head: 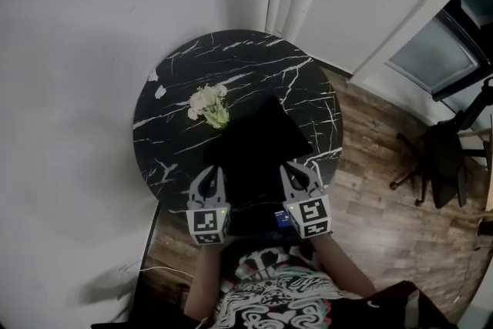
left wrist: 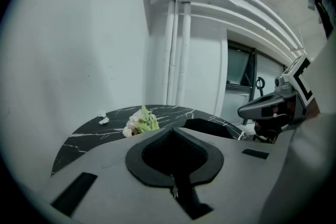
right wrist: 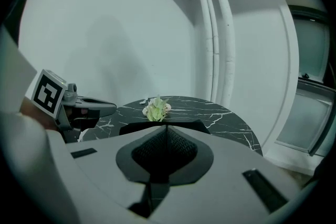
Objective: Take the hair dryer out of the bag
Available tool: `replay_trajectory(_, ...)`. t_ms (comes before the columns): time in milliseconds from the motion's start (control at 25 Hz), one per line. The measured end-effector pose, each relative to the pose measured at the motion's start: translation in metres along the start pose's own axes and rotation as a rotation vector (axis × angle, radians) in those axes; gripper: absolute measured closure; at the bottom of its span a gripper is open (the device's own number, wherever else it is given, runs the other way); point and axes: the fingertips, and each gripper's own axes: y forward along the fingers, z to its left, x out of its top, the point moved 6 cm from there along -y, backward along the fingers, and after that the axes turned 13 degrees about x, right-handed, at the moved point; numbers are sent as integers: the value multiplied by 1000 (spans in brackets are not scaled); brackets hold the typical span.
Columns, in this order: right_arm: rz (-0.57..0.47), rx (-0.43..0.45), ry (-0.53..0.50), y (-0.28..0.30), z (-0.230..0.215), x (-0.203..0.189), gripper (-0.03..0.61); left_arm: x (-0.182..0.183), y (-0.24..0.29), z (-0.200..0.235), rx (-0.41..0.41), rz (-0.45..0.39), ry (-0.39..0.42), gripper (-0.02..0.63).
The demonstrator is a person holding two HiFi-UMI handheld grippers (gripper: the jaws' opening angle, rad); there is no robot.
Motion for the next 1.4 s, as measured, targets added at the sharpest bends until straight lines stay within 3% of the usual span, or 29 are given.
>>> replay_trajectory(440, 93, 100, -4, 30, 1, -14, 558, -47, 3, 1, -18, 139, -32, 595)
replay_trajectory(1000, 162, 206, -26, 59, 1, -18, 558, -85, 21, -16, -78, 286, -63, 473)
replay_trajectory(1320, 195, 247, -27, 64, -2, -26, 558, -89, 39, -23, -94, 296, -71, 463)
replay_trajectory(1400, 203, 249, -26, 64, -2, -29, 558, -87, 41, -25, -102, 289, -64, 490)
